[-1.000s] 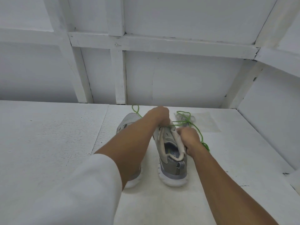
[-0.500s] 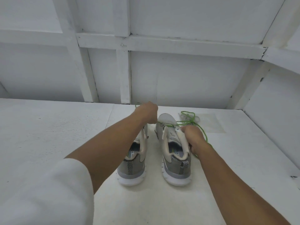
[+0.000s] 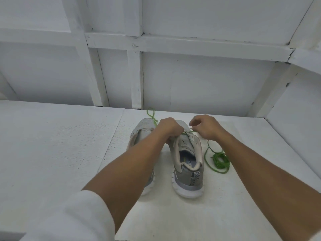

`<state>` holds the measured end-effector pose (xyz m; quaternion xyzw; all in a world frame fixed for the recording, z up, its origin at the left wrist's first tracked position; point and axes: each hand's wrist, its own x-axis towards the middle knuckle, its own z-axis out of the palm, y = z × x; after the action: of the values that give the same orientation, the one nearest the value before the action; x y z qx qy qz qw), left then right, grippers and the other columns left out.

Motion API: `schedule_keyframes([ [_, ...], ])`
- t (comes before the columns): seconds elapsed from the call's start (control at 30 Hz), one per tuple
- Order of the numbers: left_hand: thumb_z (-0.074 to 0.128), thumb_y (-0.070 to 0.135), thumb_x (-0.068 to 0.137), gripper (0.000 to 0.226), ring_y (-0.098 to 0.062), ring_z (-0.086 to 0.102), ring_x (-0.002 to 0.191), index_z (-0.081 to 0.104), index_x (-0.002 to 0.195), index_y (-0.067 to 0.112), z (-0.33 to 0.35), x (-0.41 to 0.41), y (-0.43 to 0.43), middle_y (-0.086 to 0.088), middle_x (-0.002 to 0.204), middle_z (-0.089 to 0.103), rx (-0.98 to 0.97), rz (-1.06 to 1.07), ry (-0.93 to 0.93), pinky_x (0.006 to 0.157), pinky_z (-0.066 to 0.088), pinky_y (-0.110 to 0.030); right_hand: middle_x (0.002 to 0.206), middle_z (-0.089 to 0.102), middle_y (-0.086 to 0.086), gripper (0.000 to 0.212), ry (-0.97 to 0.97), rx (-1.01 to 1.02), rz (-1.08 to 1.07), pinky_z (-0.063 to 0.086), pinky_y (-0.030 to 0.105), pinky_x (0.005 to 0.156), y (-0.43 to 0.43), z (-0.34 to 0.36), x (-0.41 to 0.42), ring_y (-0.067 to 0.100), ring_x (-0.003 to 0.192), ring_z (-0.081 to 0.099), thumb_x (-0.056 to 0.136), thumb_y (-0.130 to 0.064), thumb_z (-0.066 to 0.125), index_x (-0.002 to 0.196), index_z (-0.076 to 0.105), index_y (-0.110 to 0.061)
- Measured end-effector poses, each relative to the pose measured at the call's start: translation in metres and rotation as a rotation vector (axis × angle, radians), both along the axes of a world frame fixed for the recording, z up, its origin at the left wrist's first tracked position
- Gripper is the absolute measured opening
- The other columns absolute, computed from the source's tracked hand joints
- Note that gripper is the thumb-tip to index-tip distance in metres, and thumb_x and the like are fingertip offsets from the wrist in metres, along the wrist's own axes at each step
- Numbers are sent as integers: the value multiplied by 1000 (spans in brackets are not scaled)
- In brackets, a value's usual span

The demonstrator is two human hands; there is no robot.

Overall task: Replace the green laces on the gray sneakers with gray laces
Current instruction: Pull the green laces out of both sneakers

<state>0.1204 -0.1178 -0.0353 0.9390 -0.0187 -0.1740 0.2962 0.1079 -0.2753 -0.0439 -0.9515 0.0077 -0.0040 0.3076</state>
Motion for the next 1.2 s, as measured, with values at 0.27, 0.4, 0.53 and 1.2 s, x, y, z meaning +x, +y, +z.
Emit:
schedule_keyframes([
  [0.27,56,14,91,17,-27,64,69,54,76,6,-13,6,2,-12,75,59,-226,223,125,71,59,-36,104,70,-1,19,20,-214,160,47,25,83,-1,-25,23,16,97,63,86,-8,65,100,71,-19],
  [0.4,45,6,93,21,-24,53,57,51,74,5,-19,9,3,-12,72,54,-348,318,227,60,51,-34,104,69,1,15,-17,-215,193,48,31,85,-6,-31,21,18,96,61,90,-10,61,101,68,-18],
  [0.53,44,6,95,22,-23,52,58,49,74,5,-22,11,3,-12,70,53,-367,352,276,61,50,-34,106,65,0,26,-132,-473,155,43,36,85,-21,-19,20,25,104,54,86,-6,58,105,64,-23],
  [1.2,49,4,92,18,-28,60,69,52,75,3,-35,20,5,-14,74,58,-401,389,280,85,56,-39,110,62,-1,17,-128,-729,31,38,38,91,-22,4,19,26,114,46,86,-16,62,100,65,-25],
])
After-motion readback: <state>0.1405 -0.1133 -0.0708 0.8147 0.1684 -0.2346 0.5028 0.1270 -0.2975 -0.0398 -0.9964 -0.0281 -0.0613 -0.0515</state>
